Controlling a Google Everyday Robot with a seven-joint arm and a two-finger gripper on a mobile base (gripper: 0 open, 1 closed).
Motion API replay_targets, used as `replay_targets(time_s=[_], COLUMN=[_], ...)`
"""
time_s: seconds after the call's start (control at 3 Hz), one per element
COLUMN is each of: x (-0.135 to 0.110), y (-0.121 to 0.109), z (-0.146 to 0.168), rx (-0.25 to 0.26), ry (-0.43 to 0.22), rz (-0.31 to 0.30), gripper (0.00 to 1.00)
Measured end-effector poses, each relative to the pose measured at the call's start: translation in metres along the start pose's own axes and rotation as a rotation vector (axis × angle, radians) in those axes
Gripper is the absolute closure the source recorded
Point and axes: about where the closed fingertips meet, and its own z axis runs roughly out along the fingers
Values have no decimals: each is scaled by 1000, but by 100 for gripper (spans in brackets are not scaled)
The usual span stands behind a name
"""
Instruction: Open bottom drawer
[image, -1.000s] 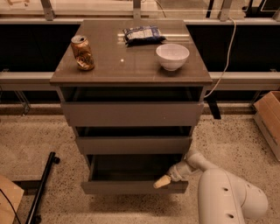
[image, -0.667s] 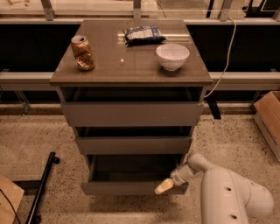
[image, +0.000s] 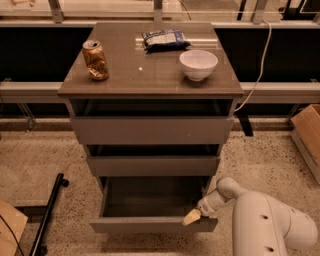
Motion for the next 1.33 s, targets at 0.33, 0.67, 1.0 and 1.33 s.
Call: replay_targets(time_s=[0.33, 0.67, 1.0, 1.33], x=[37, 34, 35, 36], y=[18, 16, 17, 19], z=[-3, -3, -1, -1], rx=[-40, -41, -44, -42], ry=[62, 62, 64, 74], rz=[28, 28, 28, 26], gripper=[65, 64, 41, 10])
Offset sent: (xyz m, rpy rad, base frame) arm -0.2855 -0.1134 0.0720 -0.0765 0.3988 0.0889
